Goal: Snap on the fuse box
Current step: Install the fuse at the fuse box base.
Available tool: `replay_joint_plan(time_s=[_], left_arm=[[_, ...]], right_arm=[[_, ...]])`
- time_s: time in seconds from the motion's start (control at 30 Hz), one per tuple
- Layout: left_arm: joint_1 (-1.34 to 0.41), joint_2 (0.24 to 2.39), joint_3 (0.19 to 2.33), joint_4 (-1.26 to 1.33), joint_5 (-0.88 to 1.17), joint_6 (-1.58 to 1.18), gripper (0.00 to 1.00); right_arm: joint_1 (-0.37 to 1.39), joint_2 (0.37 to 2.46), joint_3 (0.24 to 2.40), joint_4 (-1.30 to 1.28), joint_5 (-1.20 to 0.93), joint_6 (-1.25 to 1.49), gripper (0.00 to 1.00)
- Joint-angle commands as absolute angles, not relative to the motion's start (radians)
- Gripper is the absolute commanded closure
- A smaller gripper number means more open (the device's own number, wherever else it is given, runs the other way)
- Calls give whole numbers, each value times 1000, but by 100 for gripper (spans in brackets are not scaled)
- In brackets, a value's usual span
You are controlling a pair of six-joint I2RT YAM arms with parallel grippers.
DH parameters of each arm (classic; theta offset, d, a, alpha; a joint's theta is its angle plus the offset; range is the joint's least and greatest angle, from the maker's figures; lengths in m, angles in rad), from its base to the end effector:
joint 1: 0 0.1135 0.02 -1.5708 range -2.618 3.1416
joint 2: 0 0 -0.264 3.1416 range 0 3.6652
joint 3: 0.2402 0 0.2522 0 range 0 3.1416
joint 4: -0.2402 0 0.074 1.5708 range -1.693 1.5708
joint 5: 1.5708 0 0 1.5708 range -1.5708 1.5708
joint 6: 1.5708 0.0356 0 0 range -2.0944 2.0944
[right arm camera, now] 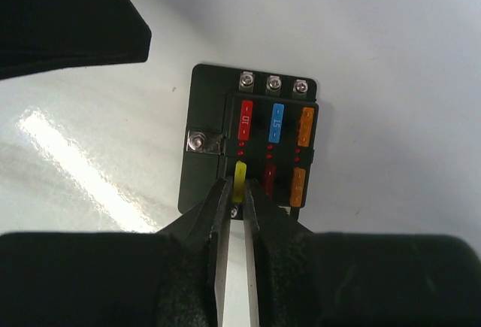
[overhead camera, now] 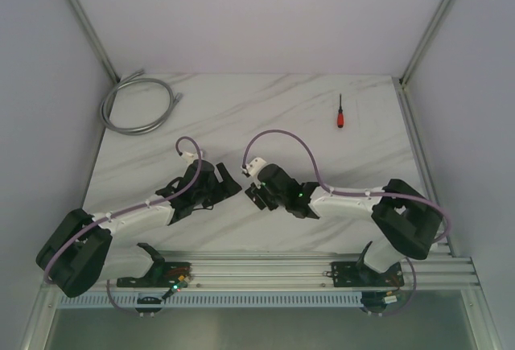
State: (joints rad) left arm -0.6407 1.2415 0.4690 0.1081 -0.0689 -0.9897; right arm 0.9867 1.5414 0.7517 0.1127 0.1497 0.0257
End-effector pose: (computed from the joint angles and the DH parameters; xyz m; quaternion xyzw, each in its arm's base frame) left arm 0.1924 -0.1404 0.1678 -0.1708 0.8823 -0.2973 0.3226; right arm 0.1767 0.2577 0.1773 -0.3870 0.8124 0.1500 0.4096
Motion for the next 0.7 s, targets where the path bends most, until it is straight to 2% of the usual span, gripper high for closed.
replay_joint_plan(time_s=[0.0,0.2,0.27,0.4,0.67], left_arm=[[-635,1229,454,94,-84,-985,14],[-635,1229,454,93,-84,-985,14],[-637,1227,453,94,-83,-985,14],[-634,1219,452,92,-86,-984,14],[-631,1203,446,83,-92,-981,14]], right_arm=[[995,1568,769,92,140,29,84],[995,1568,778,62,147,26,90],[995,1573,785,42,140,27,88],[995,1563,805,21,121,42,74],[993,1525,867,-28,127,52,74]])
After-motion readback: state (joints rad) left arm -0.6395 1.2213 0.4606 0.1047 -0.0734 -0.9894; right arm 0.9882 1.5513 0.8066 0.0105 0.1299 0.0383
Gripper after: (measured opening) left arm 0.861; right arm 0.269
